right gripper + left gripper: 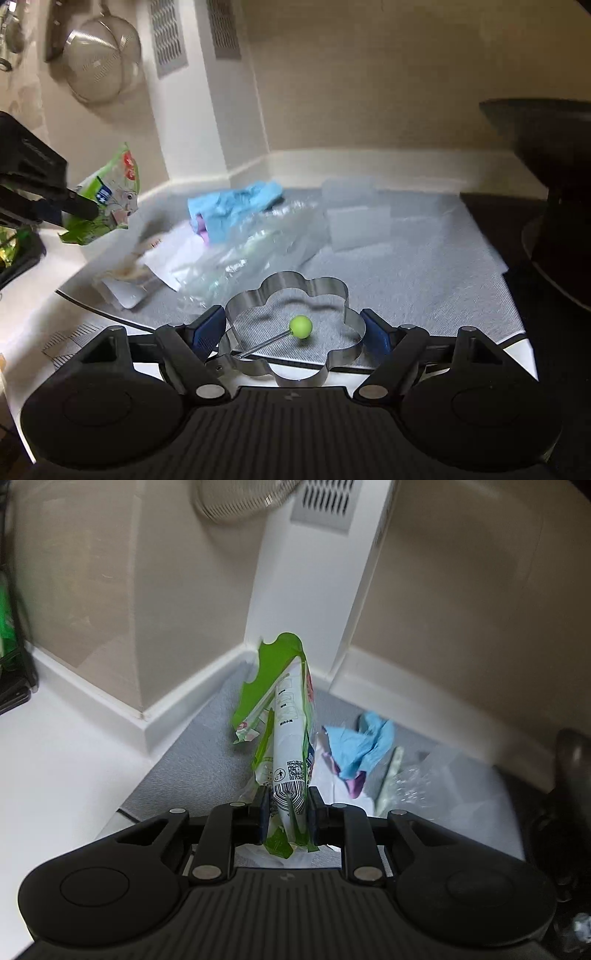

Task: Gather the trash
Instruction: 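Grasp the green snack bag with the left gripper while the right gripper grasps the metal egg ring, then carry the green snack bag and egg ring down over the trash bin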

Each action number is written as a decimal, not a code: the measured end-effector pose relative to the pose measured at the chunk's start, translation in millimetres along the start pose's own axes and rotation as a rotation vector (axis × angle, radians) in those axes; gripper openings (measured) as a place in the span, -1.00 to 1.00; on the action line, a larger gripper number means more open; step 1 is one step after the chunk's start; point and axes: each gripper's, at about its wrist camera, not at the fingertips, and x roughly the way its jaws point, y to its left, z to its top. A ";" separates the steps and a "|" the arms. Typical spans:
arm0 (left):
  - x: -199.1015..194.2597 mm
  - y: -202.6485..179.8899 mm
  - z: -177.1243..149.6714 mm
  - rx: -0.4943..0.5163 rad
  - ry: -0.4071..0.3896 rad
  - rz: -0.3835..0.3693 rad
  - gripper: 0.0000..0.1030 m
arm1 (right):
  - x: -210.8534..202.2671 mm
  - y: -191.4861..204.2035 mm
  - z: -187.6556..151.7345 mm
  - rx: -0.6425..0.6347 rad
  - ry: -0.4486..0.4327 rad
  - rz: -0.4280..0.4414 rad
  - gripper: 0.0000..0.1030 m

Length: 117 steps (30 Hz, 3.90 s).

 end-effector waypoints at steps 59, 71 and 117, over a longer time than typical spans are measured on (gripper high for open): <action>-220.1 54.7 -350.1 0.036 0.080 0.110 -0.57 | -211.7 75.5 -146.7 -0.248 0.231 0.380 0.57; -211.5 52.9 -353.2 0.037 0.106 0.108 -0.57 | -204.3 74.0 -149.8 -0.250 0.259 0.379 0.57; -147.3 58.8 -380.9 0.036 0.345 0.078 -0.57 | -155.5 67.4 -180.5 -0.244 0.393 0.328 0.57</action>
